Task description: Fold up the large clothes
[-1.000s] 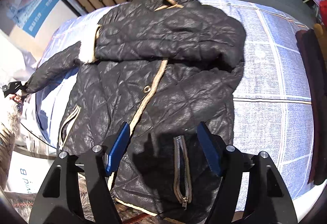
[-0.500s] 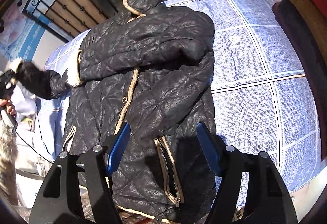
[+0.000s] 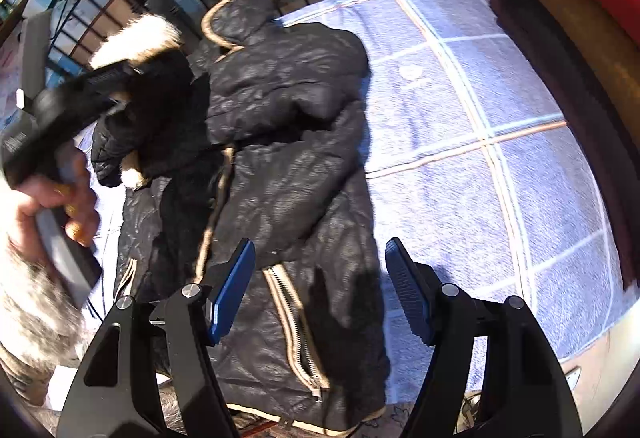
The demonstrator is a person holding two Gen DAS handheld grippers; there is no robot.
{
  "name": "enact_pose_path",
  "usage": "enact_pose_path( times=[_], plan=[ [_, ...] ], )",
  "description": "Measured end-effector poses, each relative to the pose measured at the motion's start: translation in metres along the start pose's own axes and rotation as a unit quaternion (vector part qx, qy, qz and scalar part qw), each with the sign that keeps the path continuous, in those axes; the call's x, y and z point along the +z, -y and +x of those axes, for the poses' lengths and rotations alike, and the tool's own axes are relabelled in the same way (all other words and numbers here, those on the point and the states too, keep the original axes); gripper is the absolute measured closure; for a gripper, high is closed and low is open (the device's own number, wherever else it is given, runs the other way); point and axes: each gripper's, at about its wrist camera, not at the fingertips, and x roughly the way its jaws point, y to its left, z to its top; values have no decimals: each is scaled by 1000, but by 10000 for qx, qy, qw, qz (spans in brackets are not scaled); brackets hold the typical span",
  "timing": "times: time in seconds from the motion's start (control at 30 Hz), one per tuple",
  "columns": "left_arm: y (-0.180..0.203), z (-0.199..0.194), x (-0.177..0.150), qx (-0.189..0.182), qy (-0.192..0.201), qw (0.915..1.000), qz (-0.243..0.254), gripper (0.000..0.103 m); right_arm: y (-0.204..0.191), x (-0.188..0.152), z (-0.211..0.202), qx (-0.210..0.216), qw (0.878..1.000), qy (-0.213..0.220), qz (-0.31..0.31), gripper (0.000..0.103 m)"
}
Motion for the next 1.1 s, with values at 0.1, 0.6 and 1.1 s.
enact_pose_path(
  times=[0.1,0.6,1.1],
  plan=[
    [15,36,-12,116,-451,9977,490,49,6,2,2,-16,9999,-16,126,35],
    [-40,-60,-28,-799,-366,9961,-58,8,-55,66,16,242,9980,240,-525,35],
    [-196,30,-7,1081,-1044,9874,-502,13,-153,110,130,-900,9770,-405,-1890,36]
  ],
)
